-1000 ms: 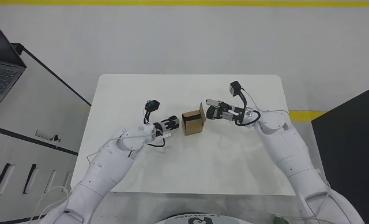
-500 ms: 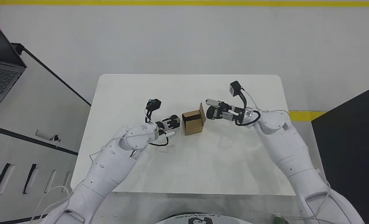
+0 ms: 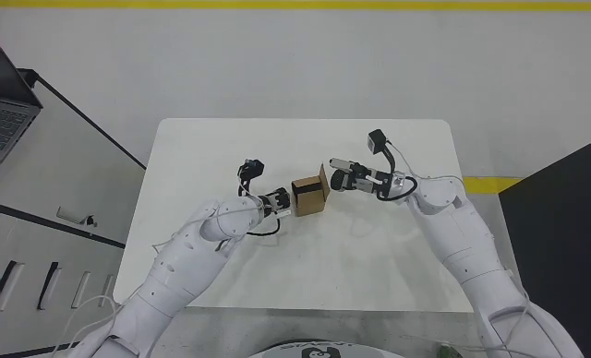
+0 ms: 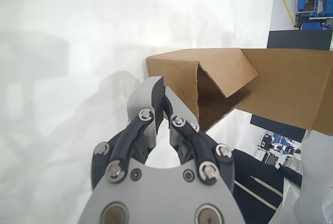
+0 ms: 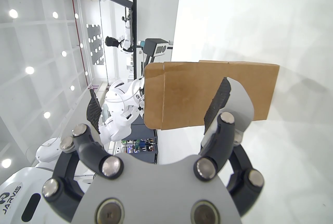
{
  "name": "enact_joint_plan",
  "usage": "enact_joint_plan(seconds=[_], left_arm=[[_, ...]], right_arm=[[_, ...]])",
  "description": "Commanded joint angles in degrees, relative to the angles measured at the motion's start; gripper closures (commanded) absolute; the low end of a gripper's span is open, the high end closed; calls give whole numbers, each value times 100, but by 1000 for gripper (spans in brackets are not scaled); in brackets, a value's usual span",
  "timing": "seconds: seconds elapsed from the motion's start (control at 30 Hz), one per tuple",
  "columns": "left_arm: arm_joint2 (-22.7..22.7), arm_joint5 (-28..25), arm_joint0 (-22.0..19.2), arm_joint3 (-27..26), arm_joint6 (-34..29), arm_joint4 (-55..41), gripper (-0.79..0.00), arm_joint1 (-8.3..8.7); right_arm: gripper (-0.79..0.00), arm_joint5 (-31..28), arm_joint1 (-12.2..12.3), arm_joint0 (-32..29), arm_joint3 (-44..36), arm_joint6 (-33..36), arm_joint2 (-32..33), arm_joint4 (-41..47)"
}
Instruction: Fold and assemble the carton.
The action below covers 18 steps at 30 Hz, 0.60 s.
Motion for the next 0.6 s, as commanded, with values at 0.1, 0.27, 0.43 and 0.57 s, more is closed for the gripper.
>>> enact_joint_plan(seconds=[0.1, 0.27, 0.43, 0.57], left_arm=[[37, 117, -51, 39, -36, -7, 0, -30], [68, 149, -86, 45, -22, -18, 0, -59], [56, 101, -78, 49, 1, -41, 0, -74], [11, 28, -58, 58, -11, -151, 0, -84]], right_arm=[[-785, 0, 0, 0, 0, 0, 0, 0], [-785, 0, 0, 0, 0, 0, 0, 0], [-785, 0, 0, 0, 0, 0, 0, 0], [-785, 0, 0, 0, 0, 0, 0, 0]])
